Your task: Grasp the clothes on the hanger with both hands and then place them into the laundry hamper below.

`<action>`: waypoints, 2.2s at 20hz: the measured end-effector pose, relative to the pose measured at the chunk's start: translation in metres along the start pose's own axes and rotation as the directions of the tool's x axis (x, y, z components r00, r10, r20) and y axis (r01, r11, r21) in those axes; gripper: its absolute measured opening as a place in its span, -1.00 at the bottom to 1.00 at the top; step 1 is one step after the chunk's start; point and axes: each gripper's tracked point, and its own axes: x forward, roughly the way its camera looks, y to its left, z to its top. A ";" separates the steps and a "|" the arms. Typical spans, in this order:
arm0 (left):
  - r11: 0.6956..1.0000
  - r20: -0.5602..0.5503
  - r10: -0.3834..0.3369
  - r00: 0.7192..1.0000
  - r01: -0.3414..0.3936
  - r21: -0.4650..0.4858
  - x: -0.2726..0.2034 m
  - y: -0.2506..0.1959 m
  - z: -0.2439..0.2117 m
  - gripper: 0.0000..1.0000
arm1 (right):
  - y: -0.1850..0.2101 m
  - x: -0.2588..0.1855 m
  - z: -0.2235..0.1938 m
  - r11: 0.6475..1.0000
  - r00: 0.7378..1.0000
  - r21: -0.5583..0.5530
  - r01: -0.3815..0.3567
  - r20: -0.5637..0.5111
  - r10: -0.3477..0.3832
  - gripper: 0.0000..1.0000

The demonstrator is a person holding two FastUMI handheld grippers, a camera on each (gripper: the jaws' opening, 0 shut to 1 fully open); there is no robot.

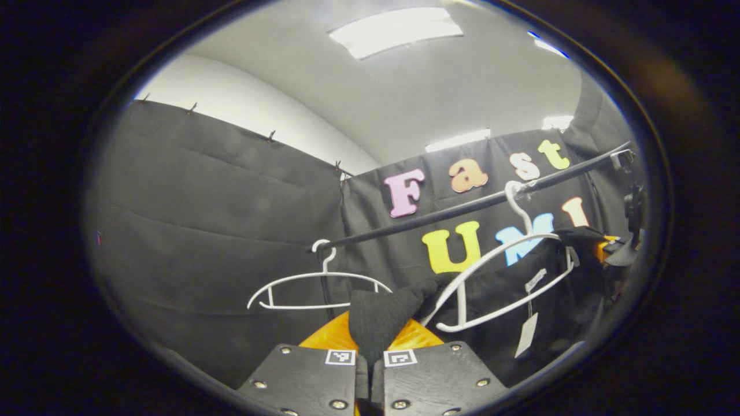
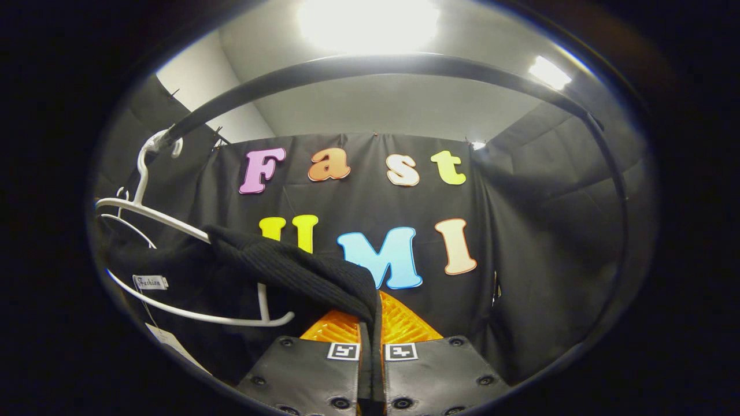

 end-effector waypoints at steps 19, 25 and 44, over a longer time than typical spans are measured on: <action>0.963 -0.106 -0.205 0.973 0.180 -0.202 0.051 0.008 -0.088 -0.94 | 0.014 0.045 -0.100 0.993 0.956 0.105 -0.045 -0.283 0.073 -0.96; 0.964 -0.141 -0.230 0.963 0.206 -0.168 0.055 -0.014 -0.118 -0.95 | -0.001 0.018 -0.146 0.996 0.925 0.083 -0.018 -0.377 0.049 -1.00; 0.911 -0.243 -0.405 0.882 0.366 -0.189 -0.035 -0.053 -0.171 -0.94 | 0.007 -0.131 -0.152 0.994 0.897 0.070 -0.089 -0.429 0.111 -0.96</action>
